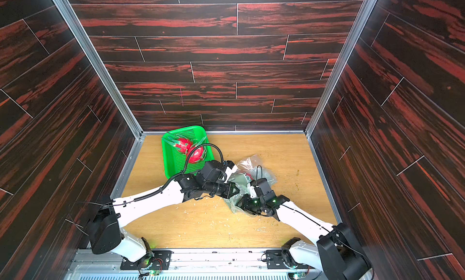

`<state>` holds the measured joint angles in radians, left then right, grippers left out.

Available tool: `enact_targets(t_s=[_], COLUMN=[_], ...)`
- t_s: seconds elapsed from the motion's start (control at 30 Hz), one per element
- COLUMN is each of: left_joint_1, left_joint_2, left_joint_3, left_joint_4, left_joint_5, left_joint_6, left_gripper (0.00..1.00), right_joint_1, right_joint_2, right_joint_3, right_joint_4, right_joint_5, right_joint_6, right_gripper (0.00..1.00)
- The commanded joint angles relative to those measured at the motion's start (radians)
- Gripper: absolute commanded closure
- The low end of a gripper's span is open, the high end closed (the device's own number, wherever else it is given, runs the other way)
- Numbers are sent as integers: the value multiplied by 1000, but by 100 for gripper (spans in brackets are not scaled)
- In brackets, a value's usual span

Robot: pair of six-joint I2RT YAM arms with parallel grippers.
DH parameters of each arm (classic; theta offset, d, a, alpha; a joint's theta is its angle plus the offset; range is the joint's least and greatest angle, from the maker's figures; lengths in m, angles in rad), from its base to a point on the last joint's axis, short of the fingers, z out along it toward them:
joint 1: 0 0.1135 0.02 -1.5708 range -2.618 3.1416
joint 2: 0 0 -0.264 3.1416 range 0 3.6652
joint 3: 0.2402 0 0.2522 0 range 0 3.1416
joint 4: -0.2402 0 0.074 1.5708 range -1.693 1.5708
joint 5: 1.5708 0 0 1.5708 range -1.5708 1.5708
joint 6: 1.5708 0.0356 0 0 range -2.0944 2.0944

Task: Open the zip-top bag and take out the dragon fruit
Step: Pick up the dragon fruit from the zipper food storage bag.

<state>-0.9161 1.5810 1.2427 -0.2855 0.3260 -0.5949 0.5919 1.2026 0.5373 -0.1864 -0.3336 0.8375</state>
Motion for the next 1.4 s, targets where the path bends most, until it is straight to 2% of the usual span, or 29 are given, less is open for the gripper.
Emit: enact_targets(t_s=[0.0, 0.23, 0.4, 0.87, 0.97, 1.1, 1.2, 1.37], left_joint_1=[-15, -29, -29, -29, -29, -28, -26, -22], left_joint_2=[-50, -53, -54, -67, -64, -64, -61, -62], left_joint_3=[63, 82, 69, 5, 5, 9, 15, 19], left_joint_4=[-11, -21, -15, 18, 19, 20, 20, 14], left_joint_5=[-22, -38, -43, -66, -74, -104, -115, -123], left_joint_6=[2, 4, -2, -37, -37, -29, -23, -15], left_gripper=[100, 100, 100, 100, 100, 100, 100, 100], right_joint_1=[7, 8, 8, 12, 11, 12, 13, 11], right_joint_2=[31, 70, 76, 188, 201, 206, 203, 187], right_joint_3=[13, 23, 47, 94, 109, 119, 130, 162], right_joint_4=[0, 56, 96, 144, 148, 139, 126, 90], right_joint_5=[-7, -56, -89, -76, -78, -76, -67, -58], right_joint_6=[8, 13, 22, 49, 45, 37, 29, 12], right_gripper=[65, 65, 60, 57, 62, 78, 81, 93])
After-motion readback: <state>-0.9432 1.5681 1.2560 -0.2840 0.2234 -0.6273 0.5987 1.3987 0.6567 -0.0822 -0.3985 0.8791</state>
